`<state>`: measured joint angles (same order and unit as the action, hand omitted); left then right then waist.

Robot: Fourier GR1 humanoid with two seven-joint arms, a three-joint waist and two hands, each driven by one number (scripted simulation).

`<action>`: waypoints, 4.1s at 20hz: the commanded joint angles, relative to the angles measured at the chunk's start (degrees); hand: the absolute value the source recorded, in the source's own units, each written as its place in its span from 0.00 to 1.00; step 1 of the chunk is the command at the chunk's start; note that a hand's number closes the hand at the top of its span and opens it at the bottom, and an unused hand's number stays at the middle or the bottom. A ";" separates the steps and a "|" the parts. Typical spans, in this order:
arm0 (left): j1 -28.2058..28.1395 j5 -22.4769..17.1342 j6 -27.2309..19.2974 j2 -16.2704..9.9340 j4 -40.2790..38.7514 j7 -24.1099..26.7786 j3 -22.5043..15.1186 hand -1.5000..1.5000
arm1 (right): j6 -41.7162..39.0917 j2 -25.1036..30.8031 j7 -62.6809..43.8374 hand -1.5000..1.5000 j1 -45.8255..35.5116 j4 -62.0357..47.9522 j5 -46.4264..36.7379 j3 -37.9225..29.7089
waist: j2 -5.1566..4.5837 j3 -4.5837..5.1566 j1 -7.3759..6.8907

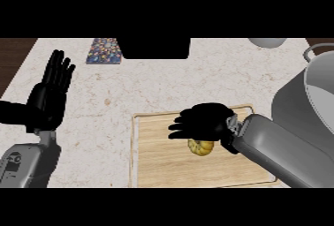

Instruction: Pick the squash from the tray and place it in the pot

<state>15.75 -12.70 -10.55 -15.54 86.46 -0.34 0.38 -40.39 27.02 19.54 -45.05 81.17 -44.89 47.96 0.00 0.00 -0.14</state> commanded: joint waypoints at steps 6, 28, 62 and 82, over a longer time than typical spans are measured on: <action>-0.90 1.33 -0.27 -0.21 5.80 -5.16 0.67 0.50 | 2.34 -1.50 2.38 0.00 3.62 -4.29 -10.59 -1.94 | 0.03 -0.02 -0.35; 4.37 1.66 3.39 0.66 -3.14 -2.94 5.41 0.50 | 13.84 -9.87 16.63 1.00 11.35 -11.12 -23.83 -0.01 | -0.13 0.01 0.39; -3.37 1.08 4.77 0.85 2.92 -2.27 6.43 0.50 | 50.60 -7.05 -22.55 1.00 78.27 66.73 -21.83 -23.37 | 0.29 -0.09 2.64; 0.66 3.69 2.87 3.42 0.85 -1.65 4.29 0.50 | 46.45 6.25 -10.08 1.00 59.33 32.11 19.99 -69.37 | -0.30 -0.16 0.25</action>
<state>14.58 -9.05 -7.49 -12.52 89.53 -2.59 4.31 8.43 28.91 4.29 20.20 122.74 -37.44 -12.87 -0.12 -0.20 0.31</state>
